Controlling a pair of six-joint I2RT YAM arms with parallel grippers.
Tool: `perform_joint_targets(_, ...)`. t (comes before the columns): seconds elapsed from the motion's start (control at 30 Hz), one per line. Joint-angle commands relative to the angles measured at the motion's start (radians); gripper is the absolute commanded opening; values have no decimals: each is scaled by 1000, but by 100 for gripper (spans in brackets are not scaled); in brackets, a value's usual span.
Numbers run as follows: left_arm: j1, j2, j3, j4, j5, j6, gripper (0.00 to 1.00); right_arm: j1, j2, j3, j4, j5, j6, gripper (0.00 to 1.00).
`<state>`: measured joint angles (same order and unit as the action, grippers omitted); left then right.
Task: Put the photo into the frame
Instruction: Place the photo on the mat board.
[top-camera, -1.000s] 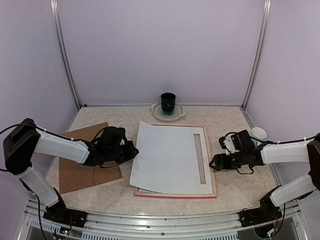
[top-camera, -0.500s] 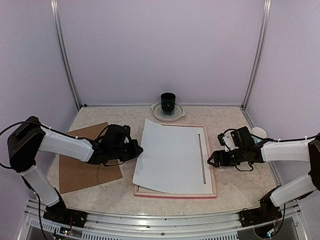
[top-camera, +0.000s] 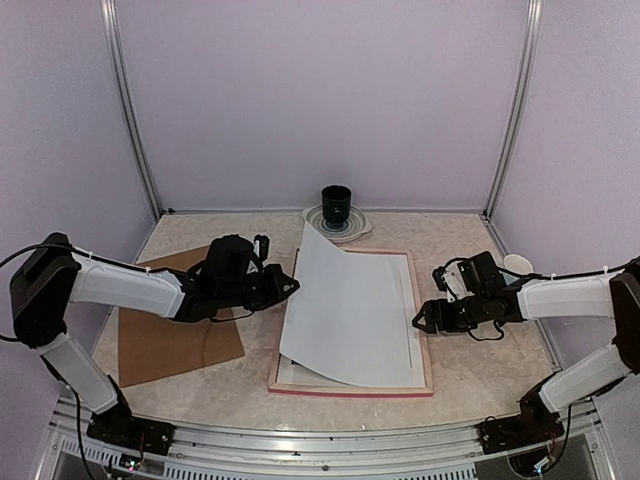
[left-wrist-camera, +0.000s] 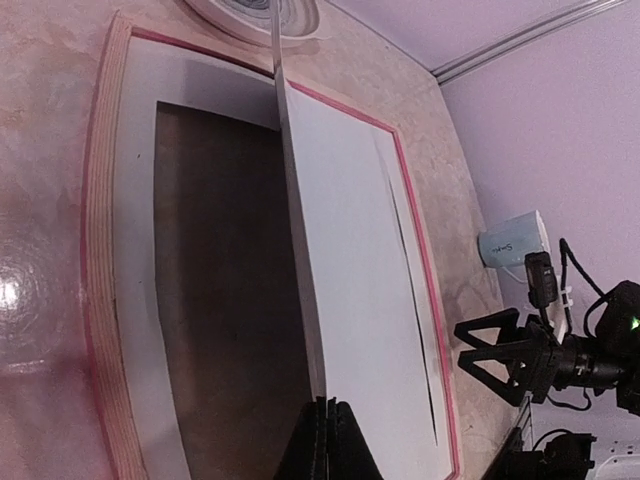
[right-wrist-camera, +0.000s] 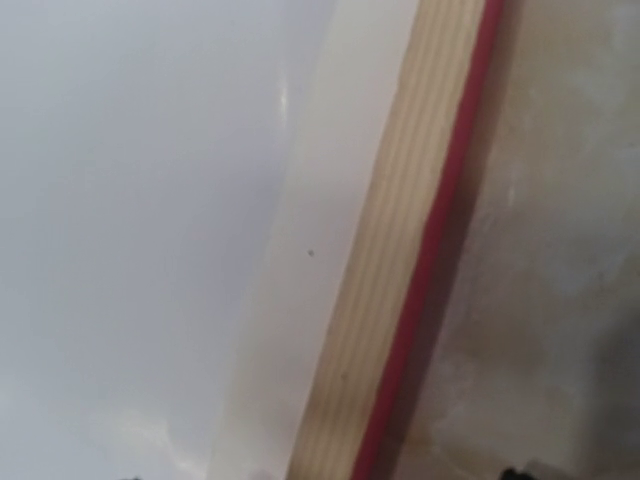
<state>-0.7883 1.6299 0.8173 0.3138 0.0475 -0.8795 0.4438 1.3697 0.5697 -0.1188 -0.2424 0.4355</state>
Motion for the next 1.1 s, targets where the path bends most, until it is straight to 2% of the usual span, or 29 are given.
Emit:
perform_joint_targets(0.0,-16,-54,53,89,79,-33,3,9,-18,7,-19,14,2,77)
perform_joint_targets(0.1,-18,-47,63,123,103,-39,3,9,-36,8,-31,25,0,77)
perform_joint_targets(0.2,-10,-28,2,218,138,-81,4,9,-56,2,-39,33,-1,77)
perform_joint_targets(0.37,2,50,-118,388,212,-183,11,9,-79,-14,-45,50,-7,77)
perform_joint_targets(0.53,-1,132,-138,546,278,-237,17,9,-72,-15,-42,49,-8,77)
perform_joint_targets(0.77,-6,160,-133,549,284,-233,32,9,-83,-17,-47,59,-13,77)
perform_joint_targets(0.93,-5,172,-102,484,291,-210,29,9,-81,-21,-44,59,-13,77)
perform_joint_targets(1.07,-5,190,-89,497,319,-222,16,9,-75,-19,-43,61,-14,77)
